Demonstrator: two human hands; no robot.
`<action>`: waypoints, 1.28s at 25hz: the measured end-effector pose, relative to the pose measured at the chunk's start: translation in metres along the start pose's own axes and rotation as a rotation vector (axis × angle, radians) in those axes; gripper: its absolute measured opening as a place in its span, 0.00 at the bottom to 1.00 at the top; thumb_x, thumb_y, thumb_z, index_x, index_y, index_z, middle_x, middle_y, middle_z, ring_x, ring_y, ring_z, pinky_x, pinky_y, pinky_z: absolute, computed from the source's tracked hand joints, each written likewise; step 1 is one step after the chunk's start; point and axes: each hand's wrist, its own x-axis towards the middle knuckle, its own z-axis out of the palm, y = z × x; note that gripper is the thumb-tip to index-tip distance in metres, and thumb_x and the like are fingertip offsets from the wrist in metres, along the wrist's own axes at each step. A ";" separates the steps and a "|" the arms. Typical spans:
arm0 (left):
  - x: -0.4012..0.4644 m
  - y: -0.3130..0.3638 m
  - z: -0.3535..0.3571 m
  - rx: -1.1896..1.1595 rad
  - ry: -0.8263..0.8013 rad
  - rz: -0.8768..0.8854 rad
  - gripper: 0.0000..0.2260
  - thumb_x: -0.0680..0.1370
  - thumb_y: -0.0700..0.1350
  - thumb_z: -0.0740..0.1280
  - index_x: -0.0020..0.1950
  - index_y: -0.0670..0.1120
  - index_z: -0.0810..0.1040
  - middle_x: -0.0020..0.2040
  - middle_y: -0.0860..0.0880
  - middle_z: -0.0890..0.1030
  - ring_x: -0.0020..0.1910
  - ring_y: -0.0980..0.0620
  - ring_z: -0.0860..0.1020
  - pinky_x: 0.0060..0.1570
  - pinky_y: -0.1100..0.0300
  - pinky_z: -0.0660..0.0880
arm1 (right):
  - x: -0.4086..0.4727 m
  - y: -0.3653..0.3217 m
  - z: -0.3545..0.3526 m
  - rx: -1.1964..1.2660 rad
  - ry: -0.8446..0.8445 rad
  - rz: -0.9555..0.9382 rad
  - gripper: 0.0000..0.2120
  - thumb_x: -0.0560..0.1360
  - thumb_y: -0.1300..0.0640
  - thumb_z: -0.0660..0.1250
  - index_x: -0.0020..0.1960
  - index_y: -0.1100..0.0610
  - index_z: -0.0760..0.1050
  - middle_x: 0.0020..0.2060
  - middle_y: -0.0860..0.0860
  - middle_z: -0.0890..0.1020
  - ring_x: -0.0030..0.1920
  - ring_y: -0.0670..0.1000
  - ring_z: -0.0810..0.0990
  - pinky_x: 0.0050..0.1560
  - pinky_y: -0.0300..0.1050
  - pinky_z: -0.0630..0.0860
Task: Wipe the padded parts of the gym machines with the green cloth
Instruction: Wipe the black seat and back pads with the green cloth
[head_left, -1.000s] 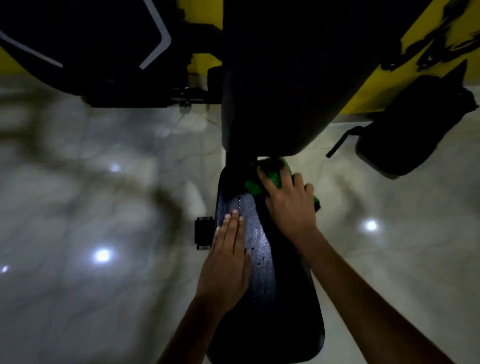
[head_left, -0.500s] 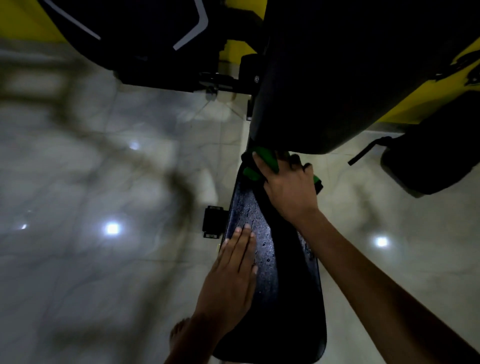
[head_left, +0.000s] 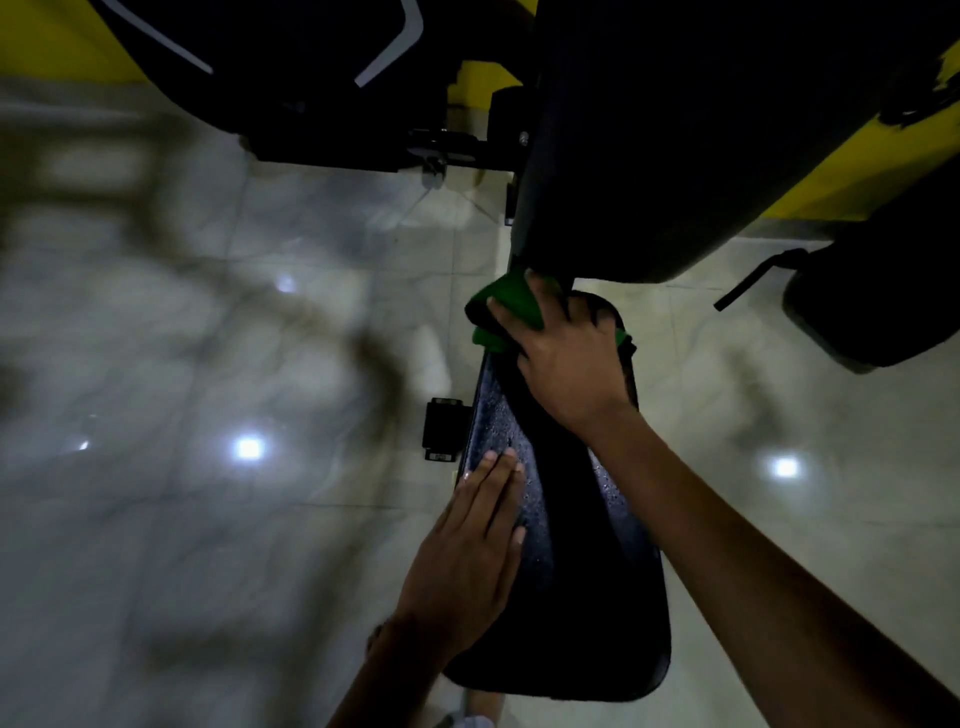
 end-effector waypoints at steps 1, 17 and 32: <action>-0.003 0.000 0.000 -0.012 -0.006 0.000 0.23 0.81 0.47 0.53 0.74 0.39 0.60 0.74 0.43 0.65 0.74 0.47 0.60 0.72 0.56 0.56 | -0.015 -0.008 -0.001 -0.007 0.008 -0.059 0.29 0.66 0.53 0.69 0.67 0.46 0.73 0.66 0.59 0.73 0.51 0.63 0.77 0.48 0.56 0.73; 0.109 -0.086 -0.068 -0.040 -0.031 0.075 0.20 0.78 0.32 0.60 0.71 0.39 0.69 0.68 0.38 0.70 0.66 0.39 0.71 0.66 0.50 0.69 | -0.059 0.003 -0.015 0.034 -0.047 -0.019 0.34 0.65 0.53 0.74 0.69 0.41 0.69 0.70 0.55 0.70 0.52 0.60 0.76 0.46 0.54 0.72; 0.230 -0.088 -0.040 0.170 -0.500 0.967 0.31 0.75 0.31 0.64 0.76 0.39 0.58 0.77 0.43 0.56 0.76 0.45 0.54 0.74 0.61 0.47 | -0.115 -0.072 -0.025 -0.013 -0.059 0.317 0.32 0.69 0.50 0.70 0.71 0.43 0.66 0.70 0.57 0.69 0.52 0.59 0.74 0.48 0.52 0.65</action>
